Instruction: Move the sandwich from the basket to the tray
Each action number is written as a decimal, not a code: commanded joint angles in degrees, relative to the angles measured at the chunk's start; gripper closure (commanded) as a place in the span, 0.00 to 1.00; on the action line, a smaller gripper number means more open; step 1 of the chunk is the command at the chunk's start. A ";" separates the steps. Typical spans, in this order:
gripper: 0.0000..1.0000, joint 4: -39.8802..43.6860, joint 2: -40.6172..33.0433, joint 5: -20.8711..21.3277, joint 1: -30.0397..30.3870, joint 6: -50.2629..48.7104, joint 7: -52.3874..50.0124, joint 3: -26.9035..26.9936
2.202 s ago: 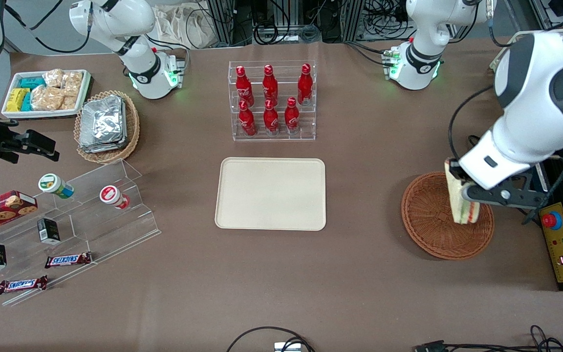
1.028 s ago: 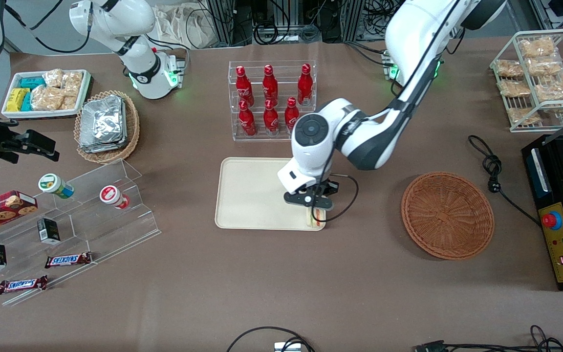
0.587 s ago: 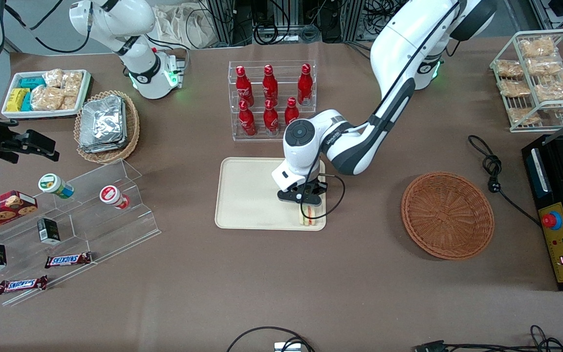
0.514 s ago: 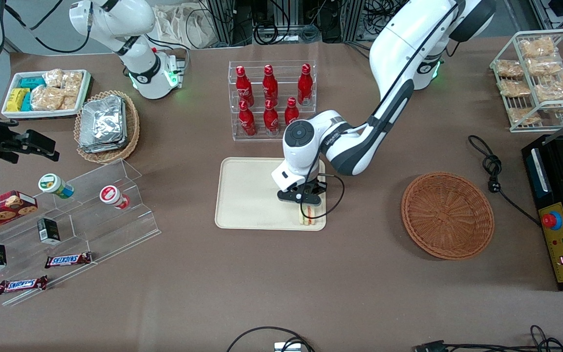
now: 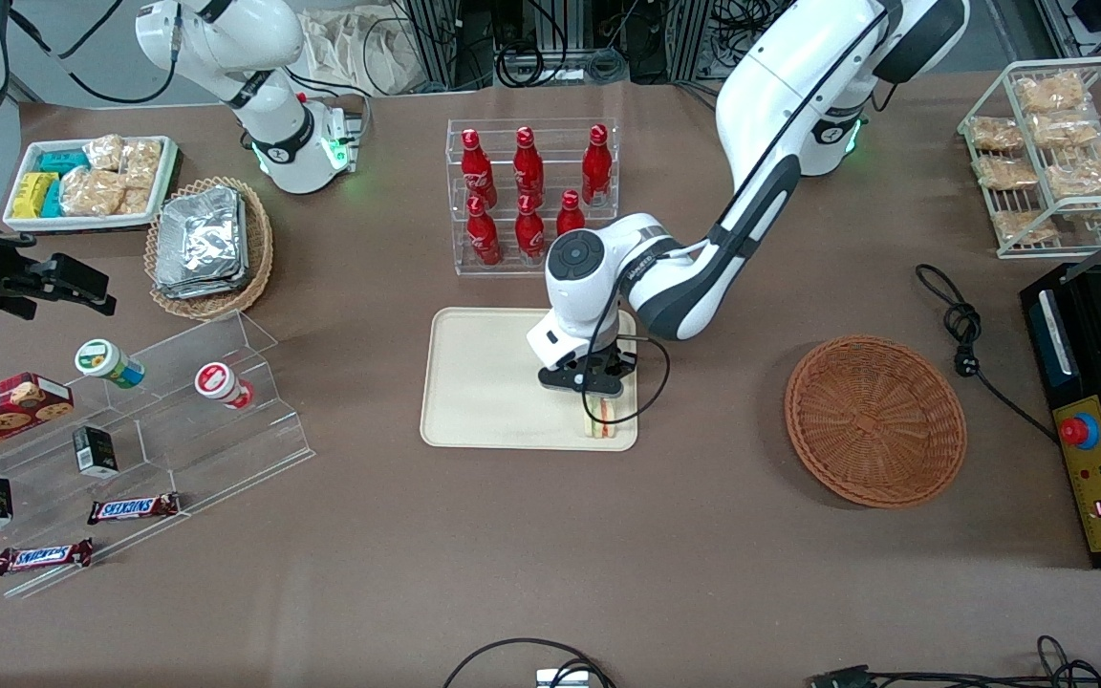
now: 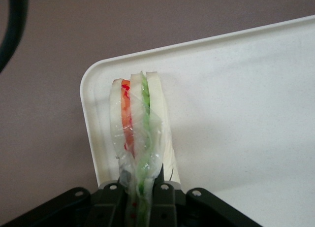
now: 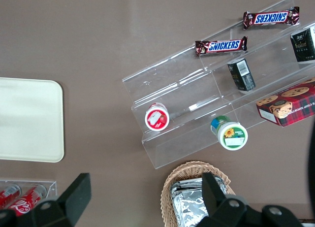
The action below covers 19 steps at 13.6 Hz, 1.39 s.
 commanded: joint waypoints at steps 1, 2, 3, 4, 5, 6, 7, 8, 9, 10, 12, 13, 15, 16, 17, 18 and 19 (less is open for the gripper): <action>0.00 -1.15 -0.53 1.49 -0.23 2.12 -1.57 0.05; 0.00 -1.42 -0.97 1.49 -0.23 2.47 -1.57 -0.04; 0.00 -2.11 -2.10 1.49 0.12 2.82 -1.31 -0.04; 0.00 -3.08 -3.59 1.32 0.38 3.26 -1.05 -0.04; 0.00 -3.35 -5.00 0.79 0.56 3.61 -0.70 -0.13; 0.00 -3.26 -6.06 0.44 0.56 3.53 -0.61 -0.13; 0.00 -3.35 -7.46 0.09 0.56 3.53 -0.52 -0.13; 0.00 -3.44 -8.95 -1.57 0.73 3.44 -0.52 -0.04; 0.00 -3.44 -10.97 -3.67 1.87 3.09 -0.34 -0.04; 0.00 -3.53 -13.08 -5.35 2.57 2.57 1.23 0.13; 0.00 -3.09 -16.69 -8.07 4.32 -2.33 9.37 1.62; 0.00 -3.09 -18.79 -11.05 5.82 -4.36 13.33 2.32; 0.00 -3.00 -23.27 -14.76 9.33 -10.14 21.15 4.17; 0.00 -2.83 -25.56 -16.51 11.44 -13.40 24.93 4.96; 0.00 -2.82 -28.02 -18.44 13.63 -15.87 28.63 5.49; 0.00 -2.82 -30.13 -19.77 15.31 -18.33 30.92 6.19; 0.00 -2.82 -31.89 -20.30 16.80 -21.31 31.99 7.15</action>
